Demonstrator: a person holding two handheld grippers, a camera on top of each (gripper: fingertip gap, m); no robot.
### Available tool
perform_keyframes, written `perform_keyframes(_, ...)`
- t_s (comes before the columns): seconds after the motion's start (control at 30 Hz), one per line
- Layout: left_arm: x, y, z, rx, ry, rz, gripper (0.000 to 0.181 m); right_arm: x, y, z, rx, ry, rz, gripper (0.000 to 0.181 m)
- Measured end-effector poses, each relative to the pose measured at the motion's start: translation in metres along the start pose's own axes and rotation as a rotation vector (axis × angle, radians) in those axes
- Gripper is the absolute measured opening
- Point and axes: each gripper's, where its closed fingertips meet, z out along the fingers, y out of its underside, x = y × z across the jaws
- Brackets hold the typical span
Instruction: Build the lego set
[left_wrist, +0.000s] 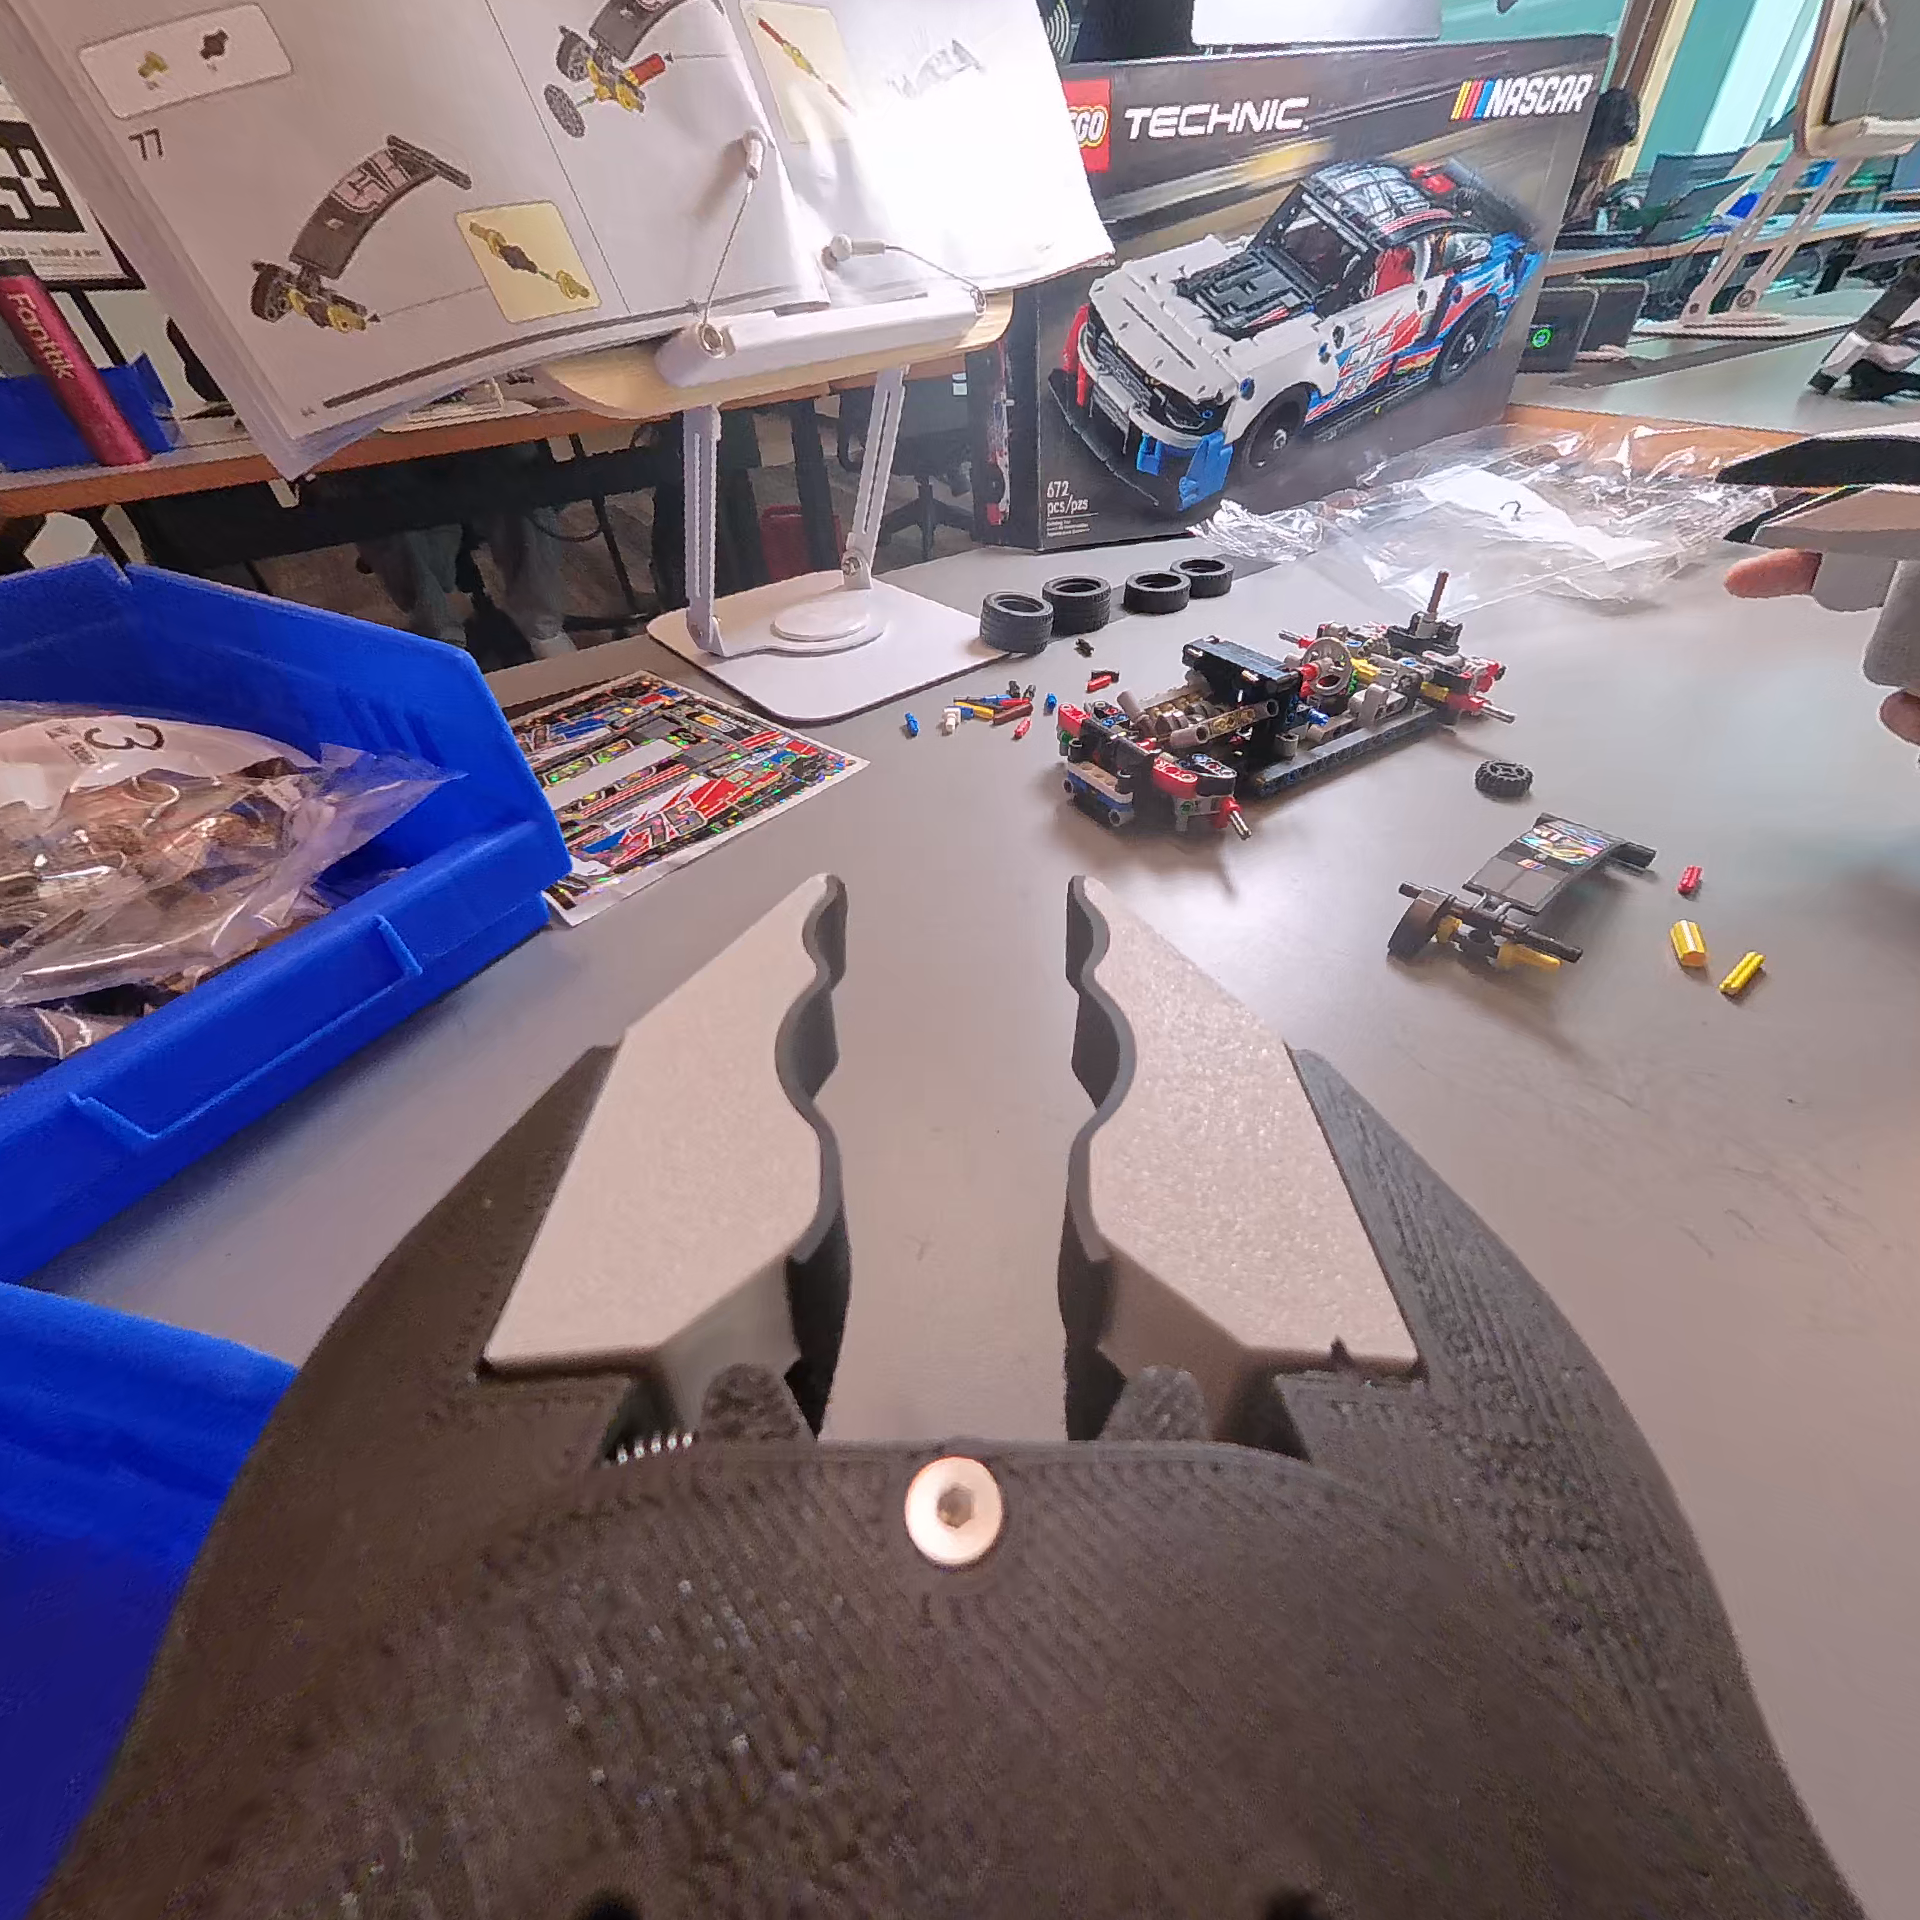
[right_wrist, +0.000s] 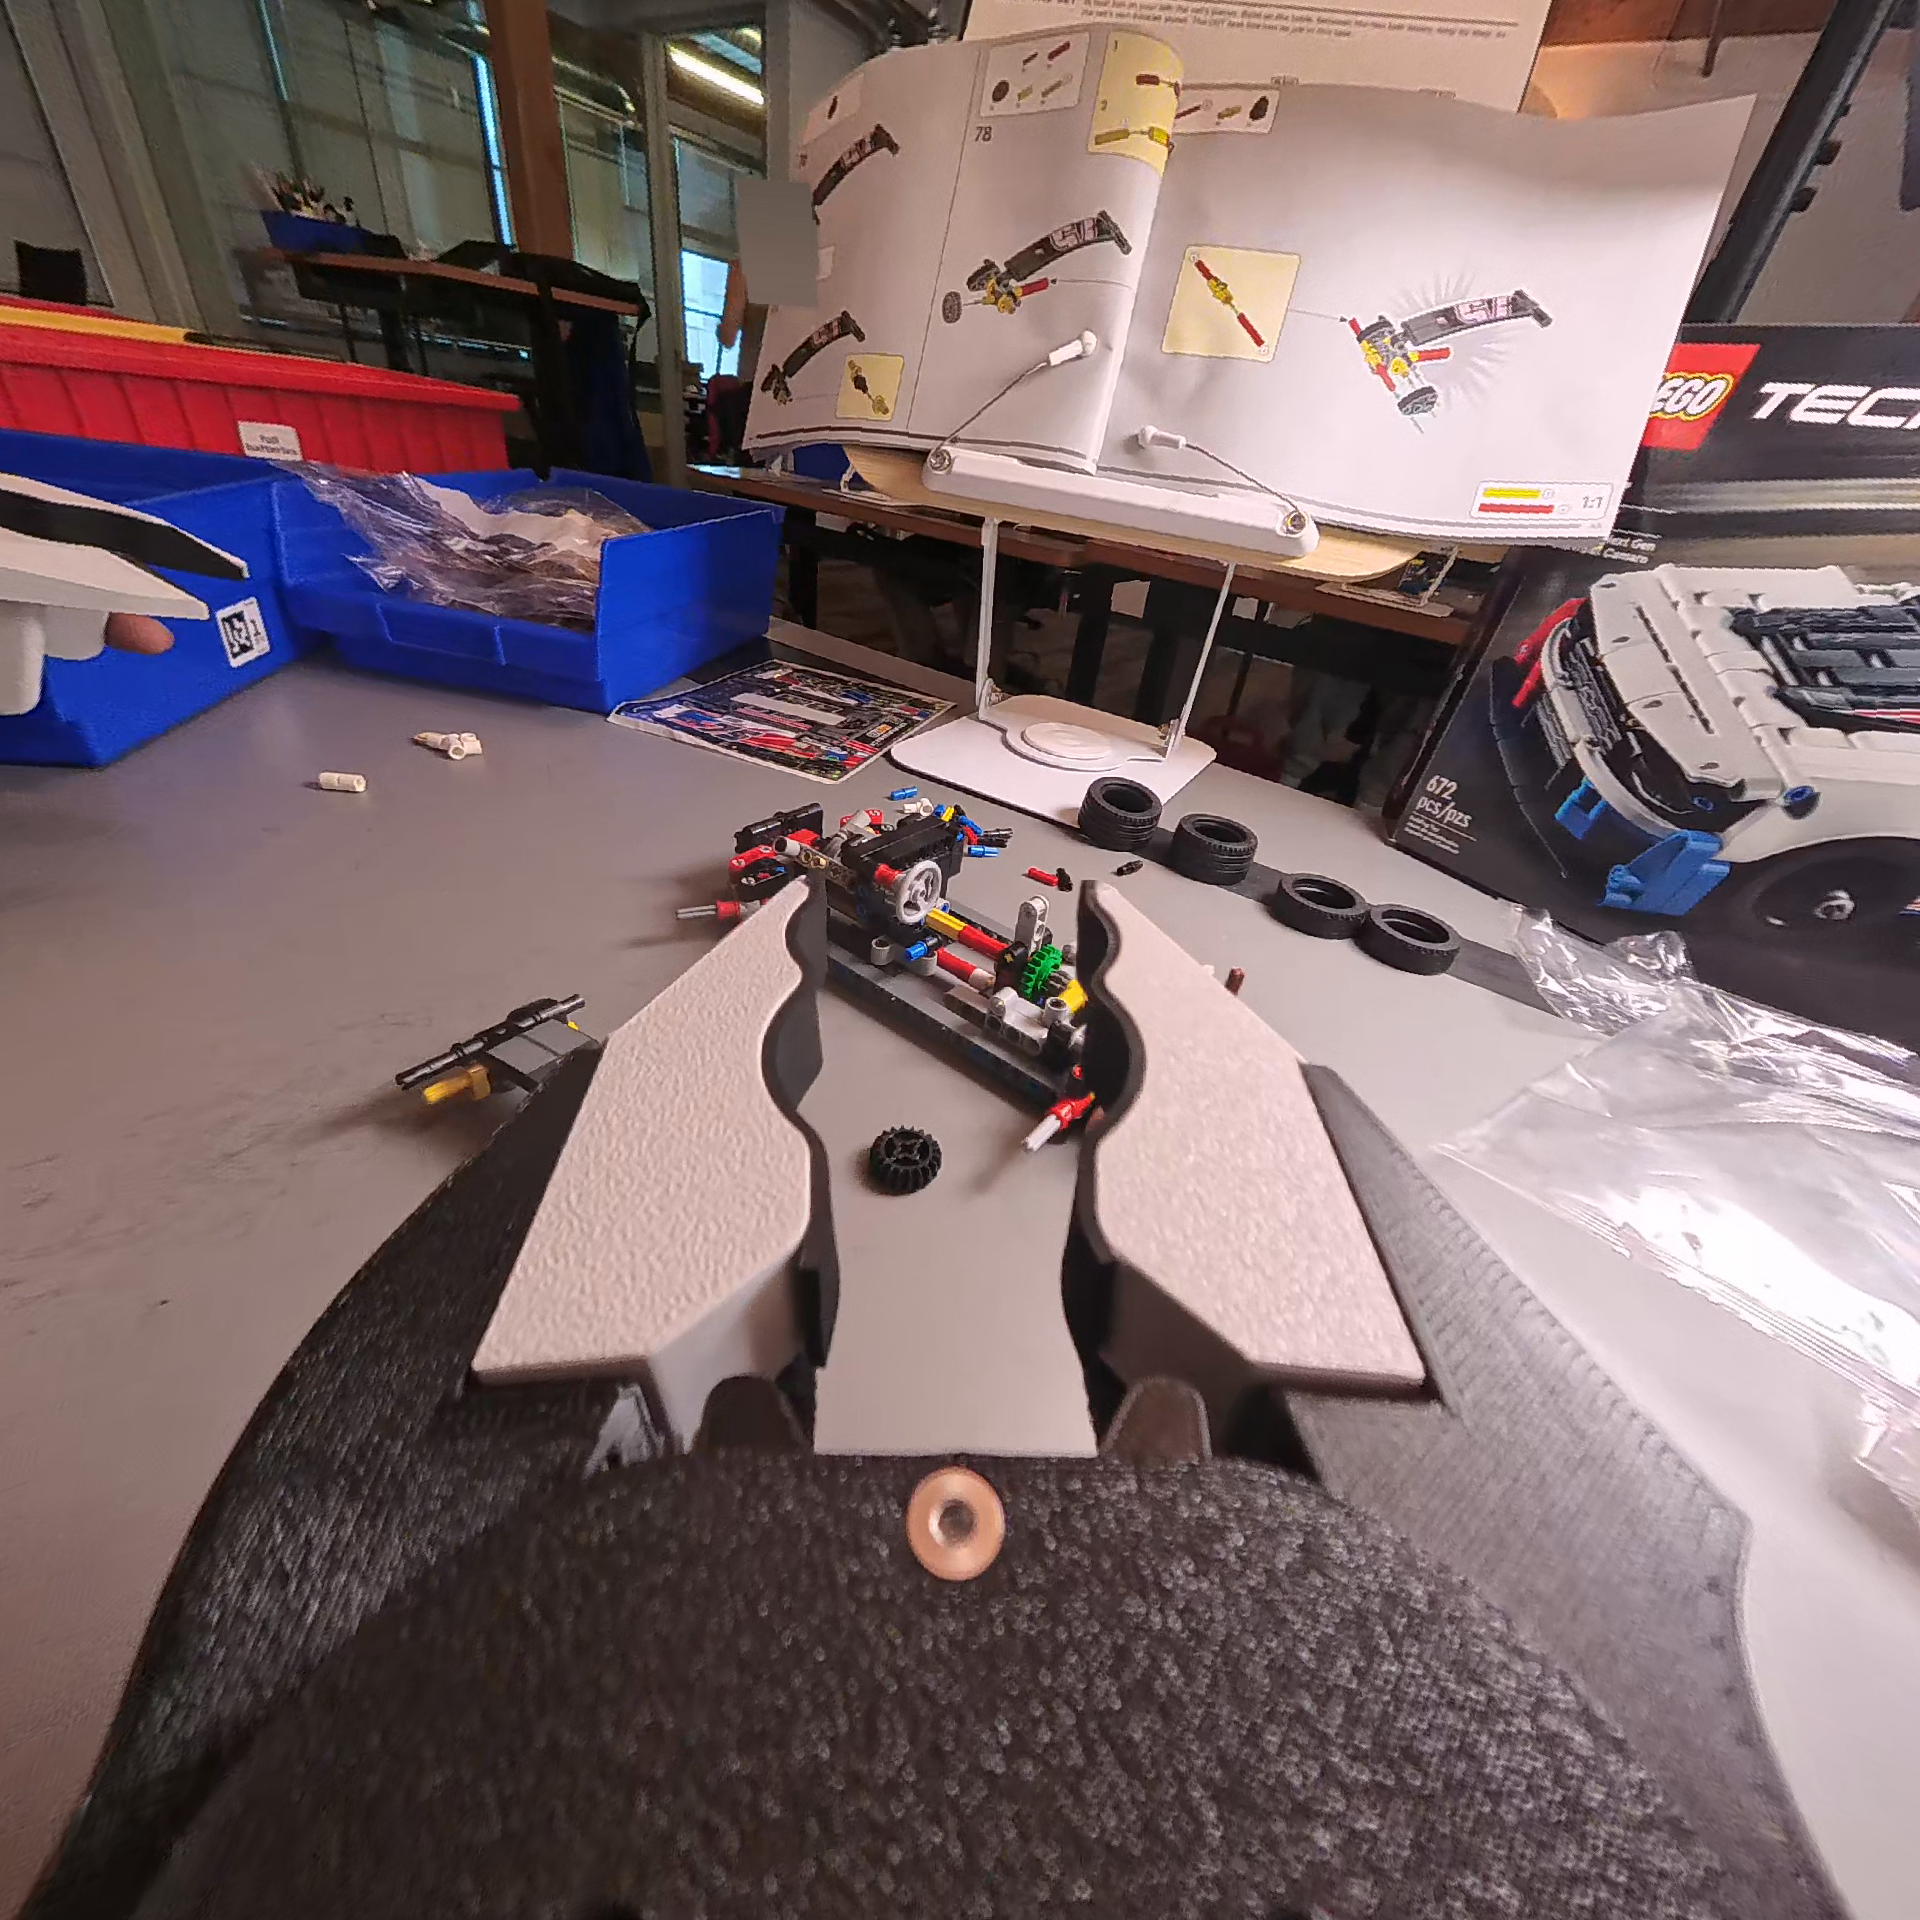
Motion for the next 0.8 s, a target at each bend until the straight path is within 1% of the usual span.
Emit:
perform_keyframes(0.27,-0.001,-0.002,-0.001,0.006,-0.013,0.009,0.04,0.0,-0.002,-0.002,0.006,-0.003,0.006,0.043)
perform_keyframes(0.33,-0.002,-0.006,-0.003,0.024,-0.019,0.01,0.039,0.0,-0.001,-0.002,0.004,0.0,0.0,0.042)
perform_keyframes(0.4,-0.003,-0.018,-0.007,0.048,-0.019,0.015,0.037,0.0,0.001,-0.001,-0.004,0.003,-0.002,0.04)
perform_keyframes(0.47,-0.003,-0.041,-0.016,0.059,-0.019,0.035,0.036,-0.002,0.006,-0.001,-0.02,-0.003,0.016,0.04)
perform_keyframes(0.5,-0.007,-0.054,-0.022,0.057,-0.029,0.083,0.034,-0.004,0.008,0.0,-0.025,-0.01,0.03,0.039)
perform_keyframes(0.53,-0.016,-0.064,-0.028,0.029,-0.063,0.158,0.031,-0.007,0.008,0.0,-0.027,-0.017,0.037,0.039)
perform_keyframes(0.57,-0.031,-0.071,-0.032,-0.033,-0.107,0.242,0.031,-0.008,0.008,0.0,-0.029,-0.02,0.034,0.039)
perform_keyframes(0.63,-0.066,-0.073,-0.035,-0.212,-0.167,0.388,0.033,-0.009,0.007,0.001,-0.029,-0.017,0.01,0.038)
perform_keyframes(0.7,-0.104,-0.062,-0.03,-0.403,-0.158,0.488,0.035,-0.009,0.007,0.001,-0.028,-0.016,0.003,0.037)
perform_keyframes(0.8,-0.156,-0.027,-0.012,-0.655,-0.083,0.574,0.04,-0.007,0.007,0.001,-0.03,-0.011,0.008,0.036)
